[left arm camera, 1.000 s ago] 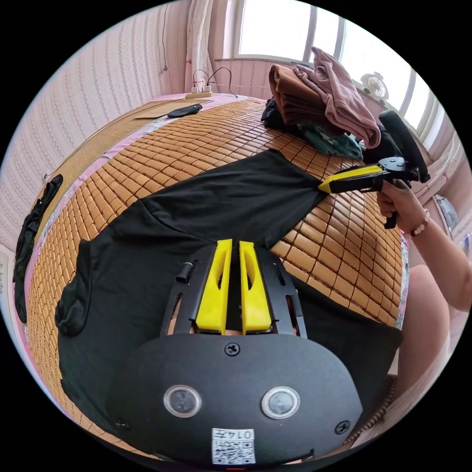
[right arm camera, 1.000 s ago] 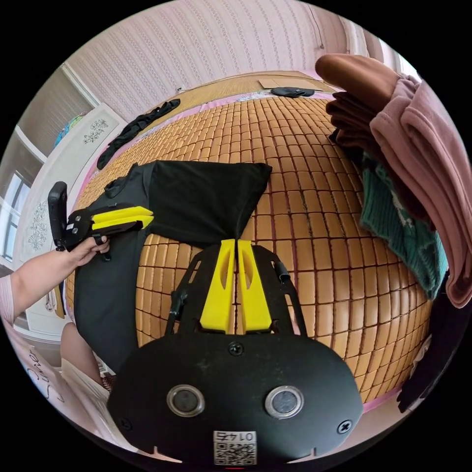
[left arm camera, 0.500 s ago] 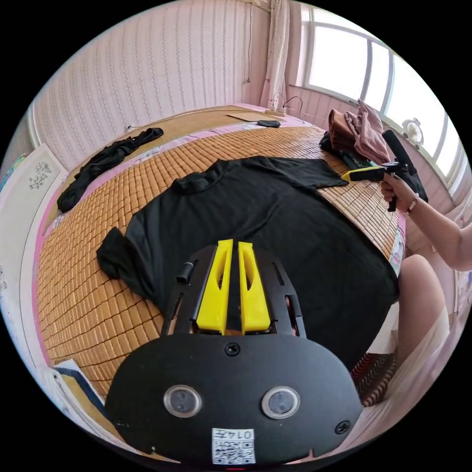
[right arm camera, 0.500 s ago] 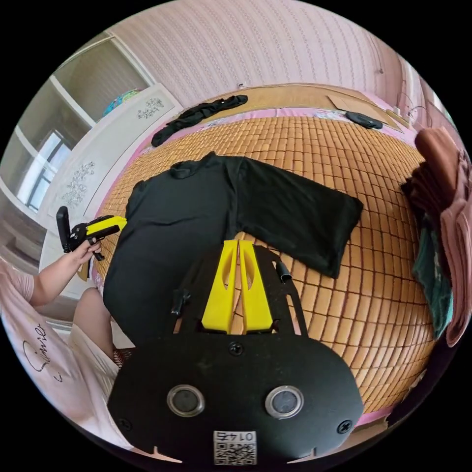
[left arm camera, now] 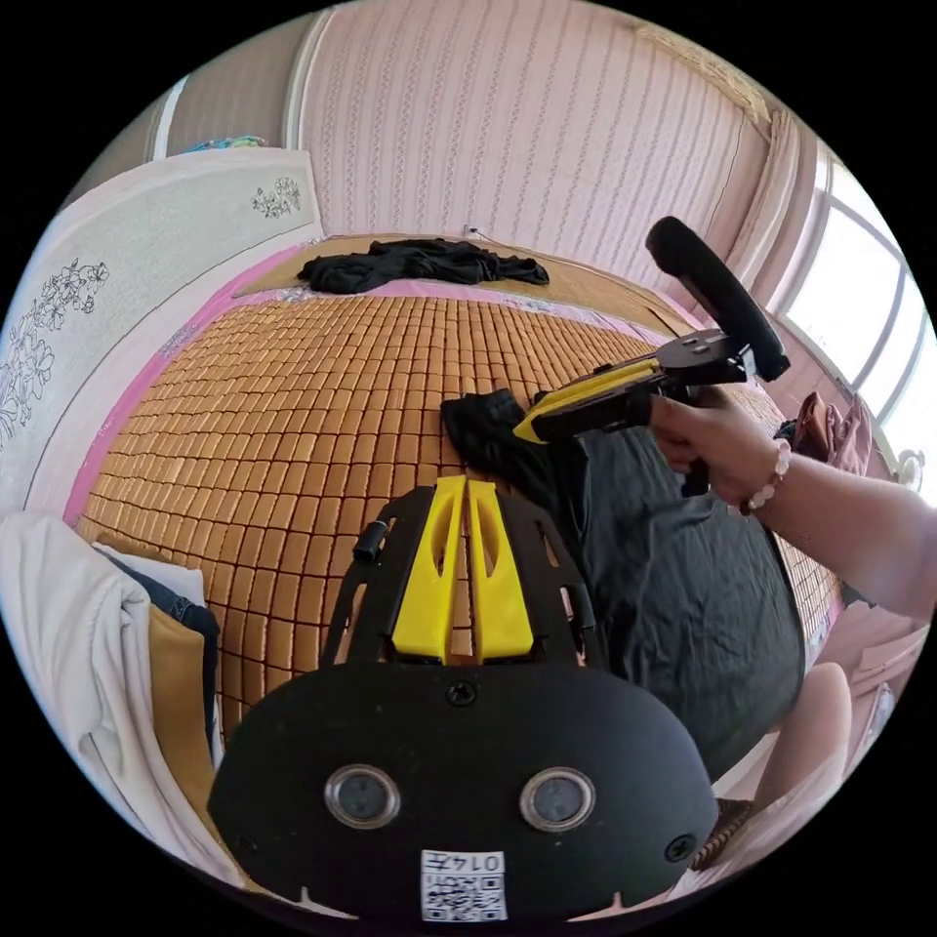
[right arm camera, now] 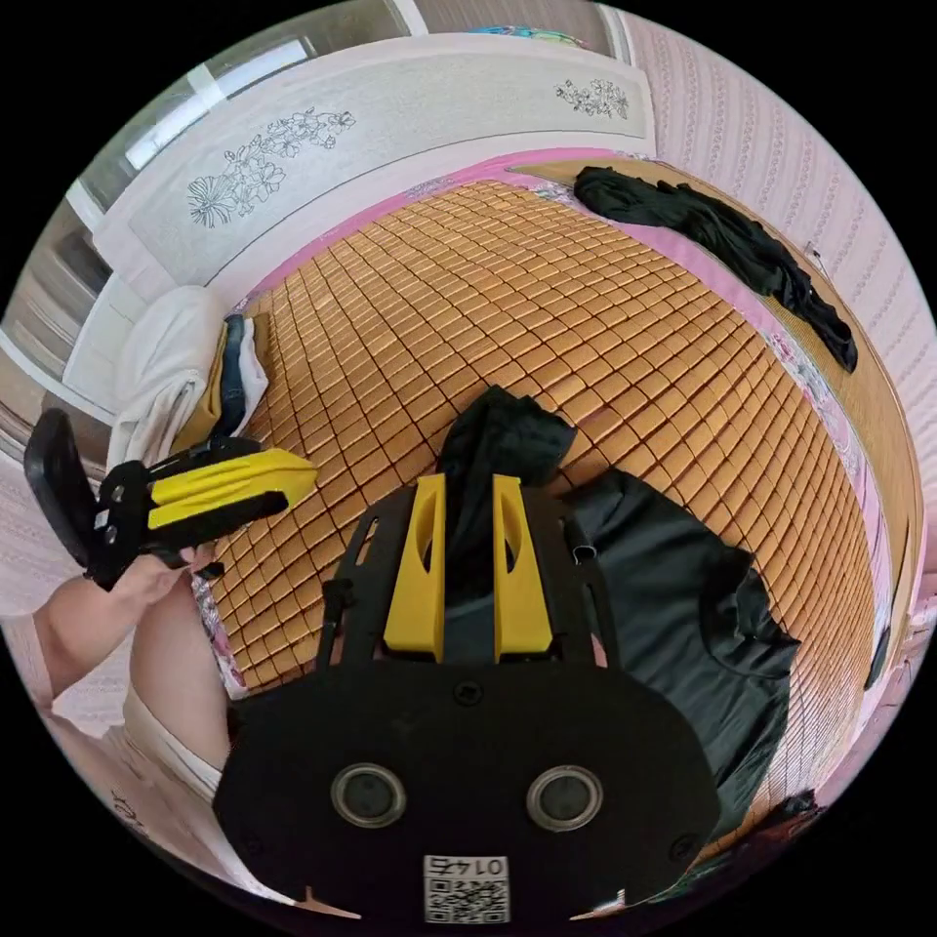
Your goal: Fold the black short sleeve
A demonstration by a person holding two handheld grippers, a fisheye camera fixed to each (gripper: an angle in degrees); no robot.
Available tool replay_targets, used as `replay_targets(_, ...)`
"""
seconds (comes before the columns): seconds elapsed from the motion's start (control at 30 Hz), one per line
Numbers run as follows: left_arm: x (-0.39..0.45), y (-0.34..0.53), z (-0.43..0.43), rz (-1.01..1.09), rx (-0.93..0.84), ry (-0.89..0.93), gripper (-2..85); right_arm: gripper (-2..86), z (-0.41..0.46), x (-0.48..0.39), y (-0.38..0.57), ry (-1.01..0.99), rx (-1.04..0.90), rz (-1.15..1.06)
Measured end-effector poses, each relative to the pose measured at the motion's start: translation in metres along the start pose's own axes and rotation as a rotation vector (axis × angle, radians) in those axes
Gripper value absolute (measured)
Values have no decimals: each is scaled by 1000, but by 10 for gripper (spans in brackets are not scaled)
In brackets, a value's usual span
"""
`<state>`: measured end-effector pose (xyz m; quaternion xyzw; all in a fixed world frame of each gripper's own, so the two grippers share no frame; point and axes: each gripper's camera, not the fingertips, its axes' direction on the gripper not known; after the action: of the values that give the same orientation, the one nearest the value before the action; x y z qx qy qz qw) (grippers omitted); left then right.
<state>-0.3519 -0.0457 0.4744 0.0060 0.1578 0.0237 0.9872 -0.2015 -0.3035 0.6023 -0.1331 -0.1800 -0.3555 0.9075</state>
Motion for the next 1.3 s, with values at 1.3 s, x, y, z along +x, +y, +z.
replay_targets(1.3, -106, 65, -85, -87, -36, -113, -8, -2, 3, -195, -185, -242, 40, -323)
